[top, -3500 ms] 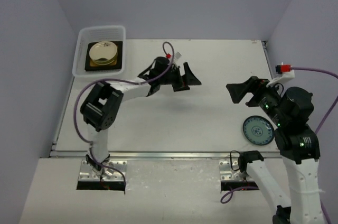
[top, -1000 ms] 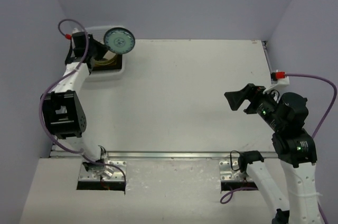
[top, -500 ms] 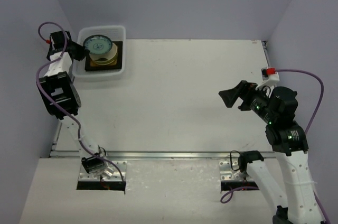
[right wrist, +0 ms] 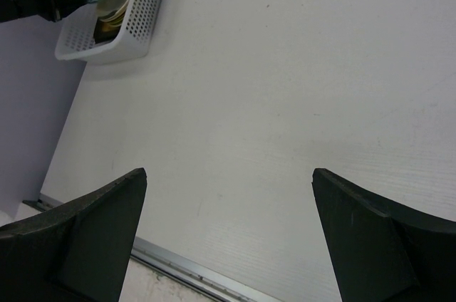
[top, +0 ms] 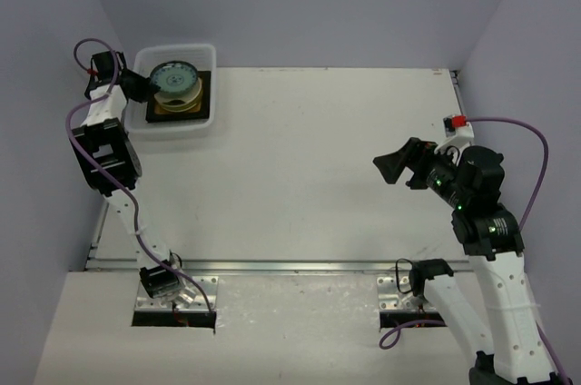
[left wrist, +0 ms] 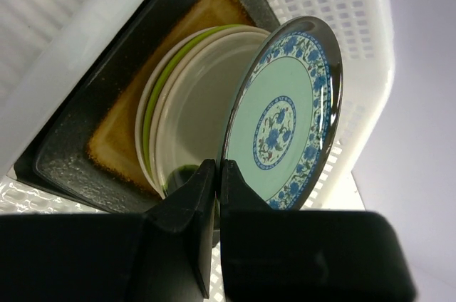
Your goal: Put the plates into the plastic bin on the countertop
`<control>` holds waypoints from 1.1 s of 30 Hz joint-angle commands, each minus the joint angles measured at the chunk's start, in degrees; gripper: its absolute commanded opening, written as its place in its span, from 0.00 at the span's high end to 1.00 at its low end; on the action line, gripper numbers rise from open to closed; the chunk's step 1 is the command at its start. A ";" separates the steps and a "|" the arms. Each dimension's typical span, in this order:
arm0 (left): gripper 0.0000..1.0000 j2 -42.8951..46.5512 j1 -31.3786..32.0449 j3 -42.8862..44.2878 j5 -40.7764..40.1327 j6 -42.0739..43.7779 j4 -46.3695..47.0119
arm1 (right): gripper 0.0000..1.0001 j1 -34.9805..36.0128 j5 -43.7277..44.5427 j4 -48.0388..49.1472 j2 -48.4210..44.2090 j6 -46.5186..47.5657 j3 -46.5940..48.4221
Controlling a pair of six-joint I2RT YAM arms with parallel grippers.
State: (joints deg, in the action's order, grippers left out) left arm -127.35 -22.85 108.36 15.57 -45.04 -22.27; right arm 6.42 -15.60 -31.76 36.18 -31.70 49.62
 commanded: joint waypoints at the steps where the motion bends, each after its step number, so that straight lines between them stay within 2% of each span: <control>1: 1.00 -0.53 -0.09 1.38 1.08 -0.13 0.78 | 0.01 -0.09 -0.40 2.88 0.30 0.33 -0.22; 4: 0.99 0.03 -0.09 0.83 1.10 -0.22 1.19 | 0.01 -0.09 -0.52 3.05 0.19 0.33 -0.52; 9: 0.83 -0.13 -0.14 1.57 0.78 -0.22 0.62 | 0.01 -0.09 -0.71 3.14 0.39 0.41 -0.81; 10: 0.73 0.06 -0.15 1.57 0.67 -0.17 0.36 | 0.01 -0.09 -0.75 3.10 0.39 0.44 -0.84; 11: 0.57 0.40 -0.10 1.33 0.43 -0.08 0.12 | 0.01 -0.09 -0.75 3.10 0.39 0.49 -0.84; 13: 0.36 1.86 -0.08 0.59 -0.61 0.21 -0.17 | 0.01 -0.09 -0.74 3.10 0.38 0.60 -0.66; 14: 0.22 3.59 0.01 0.24 -1.41 0.85 -0.42 | 0.01 -0.09 -0.65 3.10 0.32 0.68 -0.58; 15: 0.01 4.44 0.08 -0.15 -3.02 1.09 -0.57 | 0.01 -0.09 -0.57 3.10 0.47 0.68 -0.58; 23: 0.00 12.62 0.09 -3.56 -6.36 4.92 -4.05 | 0.01 -0.09 0.18 4.69 1.93 1.19 -1.00; 27: 0.00 21.05 1.35 -11.38 -7.54 8.04 -4.32 | 0.01 -0.15 2.18 5.51 5.38 4.78 -1.05; 30: 0.00 29.72 5.22 -13.65 -11.86 15.20 -8.27 | 0.01 -0.17 6.02 4.82 9.72 9.12 -0.08; 33: 0.00 35.33 15.84 -12.35 -24.18 21.77 -16.68 | 0.01 -0.09 10.96 2.52 15.65 12.87 3.63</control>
State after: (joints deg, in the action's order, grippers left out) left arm -102.75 -18.94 94.67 4.10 -34.23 -31.78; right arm 6.42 -11.87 -28.88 45.71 -25.52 49.15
